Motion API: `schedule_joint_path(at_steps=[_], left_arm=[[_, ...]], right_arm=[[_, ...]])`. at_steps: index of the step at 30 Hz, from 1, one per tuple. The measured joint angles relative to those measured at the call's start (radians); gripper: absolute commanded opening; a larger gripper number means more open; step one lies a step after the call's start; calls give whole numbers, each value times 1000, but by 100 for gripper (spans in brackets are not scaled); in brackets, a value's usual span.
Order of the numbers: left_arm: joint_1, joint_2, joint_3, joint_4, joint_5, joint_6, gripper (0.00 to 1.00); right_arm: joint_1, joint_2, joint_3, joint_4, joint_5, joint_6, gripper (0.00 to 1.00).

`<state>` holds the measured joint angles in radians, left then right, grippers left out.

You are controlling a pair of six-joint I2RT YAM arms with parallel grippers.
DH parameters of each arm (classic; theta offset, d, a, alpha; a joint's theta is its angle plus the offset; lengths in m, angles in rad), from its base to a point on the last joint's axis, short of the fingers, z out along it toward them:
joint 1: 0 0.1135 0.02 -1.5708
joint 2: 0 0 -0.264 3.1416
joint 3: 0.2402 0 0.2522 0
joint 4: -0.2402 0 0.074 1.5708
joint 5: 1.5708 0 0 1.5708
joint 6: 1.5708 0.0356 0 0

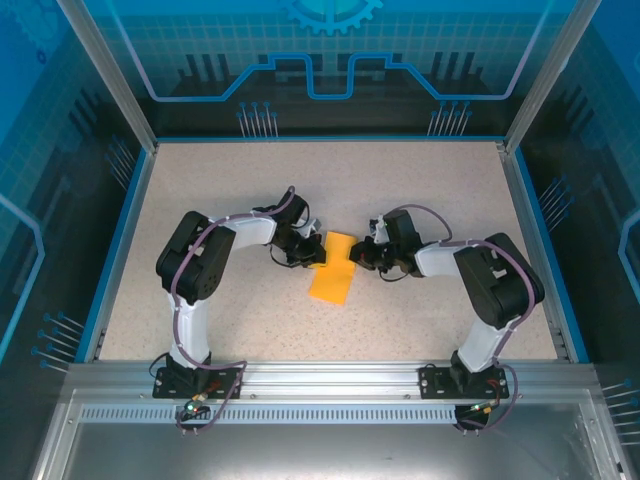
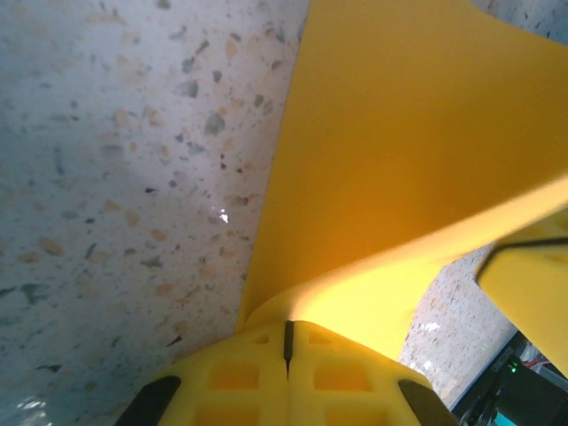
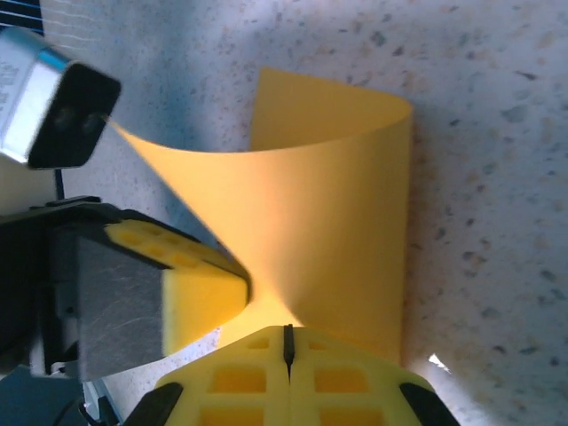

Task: Fold a paper plane with a square sheet of paper (pick it up from the middle)
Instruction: Fold the square sheet of paper in half at the center of the table.

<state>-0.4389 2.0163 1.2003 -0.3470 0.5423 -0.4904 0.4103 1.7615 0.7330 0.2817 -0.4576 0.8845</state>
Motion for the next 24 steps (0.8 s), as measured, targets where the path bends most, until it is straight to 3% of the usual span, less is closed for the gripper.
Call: schedule_joint_path(at_steps=[24], left_arm=[[0,0,0,0,0,3,0]], right_arm=[[-48,43,101,-64,-25,-36,4]])
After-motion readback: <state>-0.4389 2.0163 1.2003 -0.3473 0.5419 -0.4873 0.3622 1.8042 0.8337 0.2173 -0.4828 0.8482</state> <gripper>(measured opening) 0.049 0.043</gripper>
